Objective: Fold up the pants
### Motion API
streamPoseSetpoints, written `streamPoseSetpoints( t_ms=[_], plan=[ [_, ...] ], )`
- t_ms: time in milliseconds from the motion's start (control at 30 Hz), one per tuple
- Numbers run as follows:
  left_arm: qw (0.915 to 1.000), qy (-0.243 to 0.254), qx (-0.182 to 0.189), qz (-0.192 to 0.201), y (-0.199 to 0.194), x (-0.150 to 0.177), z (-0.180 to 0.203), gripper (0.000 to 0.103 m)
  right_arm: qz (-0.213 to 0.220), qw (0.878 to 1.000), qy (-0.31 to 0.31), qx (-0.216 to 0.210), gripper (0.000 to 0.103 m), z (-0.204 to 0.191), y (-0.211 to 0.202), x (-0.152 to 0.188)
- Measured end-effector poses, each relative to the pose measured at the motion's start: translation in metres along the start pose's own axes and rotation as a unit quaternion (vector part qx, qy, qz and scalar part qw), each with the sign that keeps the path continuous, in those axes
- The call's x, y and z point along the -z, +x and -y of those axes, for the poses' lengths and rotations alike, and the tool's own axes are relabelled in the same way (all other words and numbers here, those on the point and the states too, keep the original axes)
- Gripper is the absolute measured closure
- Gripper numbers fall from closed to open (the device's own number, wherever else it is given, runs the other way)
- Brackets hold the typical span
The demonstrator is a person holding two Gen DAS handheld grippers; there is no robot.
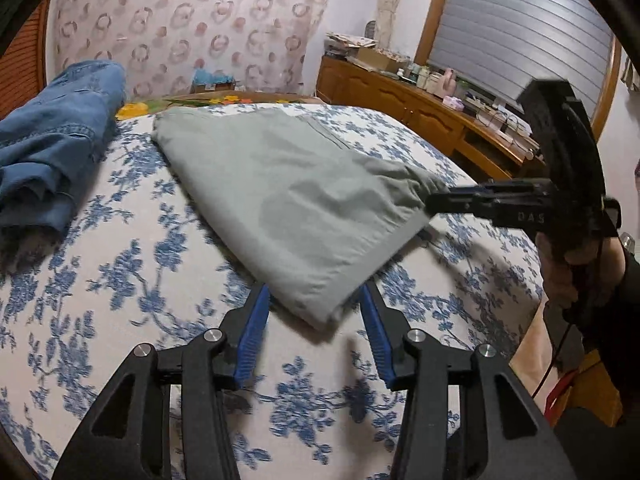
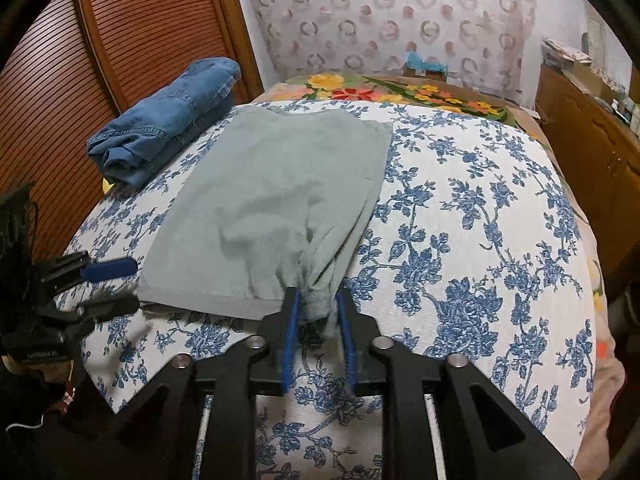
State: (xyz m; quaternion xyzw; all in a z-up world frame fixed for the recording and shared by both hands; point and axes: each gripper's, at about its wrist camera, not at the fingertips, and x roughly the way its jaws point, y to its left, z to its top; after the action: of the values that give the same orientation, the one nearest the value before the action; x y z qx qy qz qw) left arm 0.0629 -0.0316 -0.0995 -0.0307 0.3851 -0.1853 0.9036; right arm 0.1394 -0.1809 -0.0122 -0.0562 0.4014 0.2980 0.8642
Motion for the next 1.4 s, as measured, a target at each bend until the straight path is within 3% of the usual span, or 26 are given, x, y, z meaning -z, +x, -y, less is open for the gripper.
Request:
streamPoseSetpoints(
  t_ms=[133,200,300,367,400,433,700,933,1067,1400],
  plan=[
    [0.9996,0.018,-0.014,-0.015,0.01,0.003,0.009,0.054,0.0,1.0,0.008,-0.001,0.073,0.005,0.001,0.0],
    [0.9993,0.023,-0.027,-0.015,0.012,0.003,0.01,0.073,-0.008,1.0,0.013,-0.005,0.073,0.007,0.008,0.0],
    [0.9995,0.017,-0.02,-0.016,0.013,0.003,0.006,0.087,-0.015,0.999,0.022,-0.018,0.073,0.01,0.017,-0.001],
    [0.9996,0.016,-0.023,-0.01,0.009,0.002,0.004,0.09,-0.009,0.999,0.026,-0.028,0.073,0.012,0.019,-0.002],
    [0.9996,0.018,-0.022,-0.008,0.006,0.002,0.004,0.09,-0.007,0.999,0.026,-0.035,0.075,0.012,0.019,-0.002],
    [0.9996,0.019,-0.022,-0.001,0.001,0.001,0.003,0.09,-0.006,0.999,0.027,-0.043,0.089,0.012,0.019,-0.002],
    [0.9986,0.033,-0.026,0.033,-0.047,0.0,-0.003,0.09,0.001,0.996,0.01,-0.086,0.091,-0.015,-0.013,0.009],
    [0.999,0.02,-0.028,0.028,-0.072,0.024,-0.015,0.09,-0.01,0.994,0.001,-0.112,0.091,-0.044,-0.037,0.032],
    [0.999,0.015,-0.037,0.021,-0.073,0.033,-0.016,0.09,-0.014,0.996,-0.002,-0.093,0.081,-0.048,-0.041,0.039],
    [0.9991,-0.001,-0.041,0.003,-0.059,0.044,-0.024,0.09,0.024,1.0,0.005,-0.019,0.078,-0.022,-0.042,0.012]
  ],
)
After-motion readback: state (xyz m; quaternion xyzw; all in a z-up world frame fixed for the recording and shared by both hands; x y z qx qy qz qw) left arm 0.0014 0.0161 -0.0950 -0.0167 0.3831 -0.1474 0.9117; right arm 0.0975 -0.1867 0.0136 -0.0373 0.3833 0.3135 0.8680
